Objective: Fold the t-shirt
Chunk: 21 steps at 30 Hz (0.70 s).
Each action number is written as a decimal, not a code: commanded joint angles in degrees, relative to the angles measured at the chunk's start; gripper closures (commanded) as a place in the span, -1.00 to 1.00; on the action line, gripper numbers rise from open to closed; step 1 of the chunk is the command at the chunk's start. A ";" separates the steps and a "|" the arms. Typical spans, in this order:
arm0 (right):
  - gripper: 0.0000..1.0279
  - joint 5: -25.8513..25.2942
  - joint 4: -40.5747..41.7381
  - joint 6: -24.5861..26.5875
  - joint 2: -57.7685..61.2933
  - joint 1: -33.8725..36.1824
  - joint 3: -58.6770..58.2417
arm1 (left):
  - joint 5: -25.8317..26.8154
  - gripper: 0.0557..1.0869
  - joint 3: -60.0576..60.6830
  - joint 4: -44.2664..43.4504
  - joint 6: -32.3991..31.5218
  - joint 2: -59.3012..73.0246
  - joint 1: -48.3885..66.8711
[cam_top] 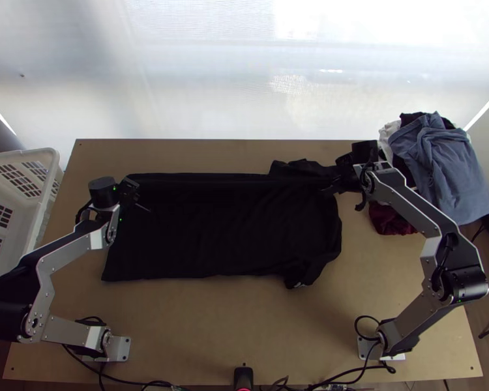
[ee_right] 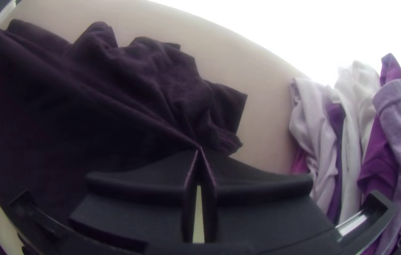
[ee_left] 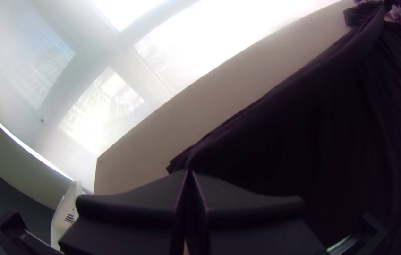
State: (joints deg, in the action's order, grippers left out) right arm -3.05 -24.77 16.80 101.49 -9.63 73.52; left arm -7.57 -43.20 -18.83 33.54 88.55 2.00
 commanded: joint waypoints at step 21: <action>0.95 1.73 -2.65 1.66 -2.00 -3.12 -13.57 | 1.68 0.77 5.58 8.99 2.85 -2.42 -0.07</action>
State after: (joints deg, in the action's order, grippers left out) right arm -1.45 -27.16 18.31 99.00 -12.51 61.91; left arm -6.00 -38.65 -11.68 36.05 87.09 1.87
